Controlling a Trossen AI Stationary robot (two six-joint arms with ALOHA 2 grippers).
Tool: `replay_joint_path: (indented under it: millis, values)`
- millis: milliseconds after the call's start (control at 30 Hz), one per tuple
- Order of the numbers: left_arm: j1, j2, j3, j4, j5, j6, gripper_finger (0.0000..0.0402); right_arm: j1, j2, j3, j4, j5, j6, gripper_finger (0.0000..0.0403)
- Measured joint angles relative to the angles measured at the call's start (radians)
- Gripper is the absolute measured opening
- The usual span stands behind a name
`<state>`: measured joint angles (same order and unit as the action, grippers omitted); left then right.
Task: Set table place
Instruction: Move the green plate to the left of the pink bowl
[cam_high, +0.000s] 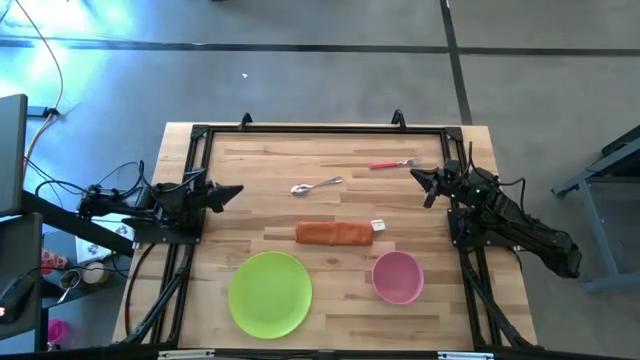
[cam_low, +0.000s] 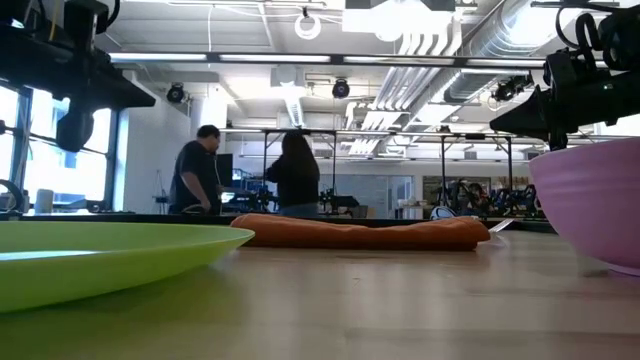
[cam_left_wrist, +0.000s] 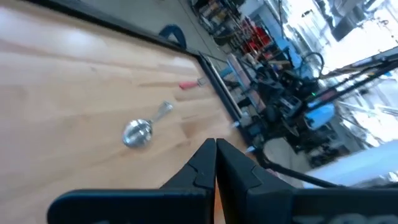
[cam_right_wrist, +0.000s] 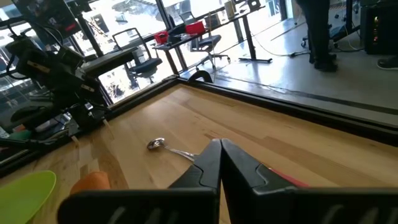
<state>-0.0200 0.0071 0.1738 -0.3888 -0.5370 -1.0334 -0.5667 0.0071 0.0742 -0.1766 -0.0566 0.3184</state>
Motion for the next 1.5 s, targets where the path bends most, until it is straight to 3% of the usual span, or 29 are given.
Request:
replay_joint_path:
  millis: [200,300,467,700,900,1100,1267,1500]
  values:
    - [0.0,0.0,0.003,-0.004,-0.064,-0.012,0.0001,0.0,0.0,0.001,0.029,0.023,0.212,0.0]
    - [0.0,0.006,0.006,-0.002,0.006,-0.003,0.0,0.0,0.0,0.03,0.027,0.024,0.288,0.0]
    - [0.0,0.109,0.017,0.004,0.099,-0.02,0.0,0.0,0.032,0.167,0.03,0.03,0.273,0.0]
    - [0.0,0.436,0.205,-0.07,0.17,0.007,0.0,0.0,0.241,0.491,-0.104,0.057,0.128,0.0]
    - [0.0,0.812,0.518,-0.399,0.221,0.085,0.0,0.0,0.512,0.743,-0.248,0.058,0.031,0.0]
    - [0.0,1.165,0.775,-0.711,0.326,0.207,0.0,0.0,0.771,0.905,-0.305,0.057,-0.048,0.0]
    - [-0.051,1.317,0.797,-0.729,0.422,0.23,0.0,0.0,0.92,1.004,-0.332,0.023,-0.102,0.0]
    - [-0.277,1.295,0.678,-0.628,0.423,-0.112,0.0,0.024,0.999,1.102,-0.335,-0.06,-0.156,0.0]
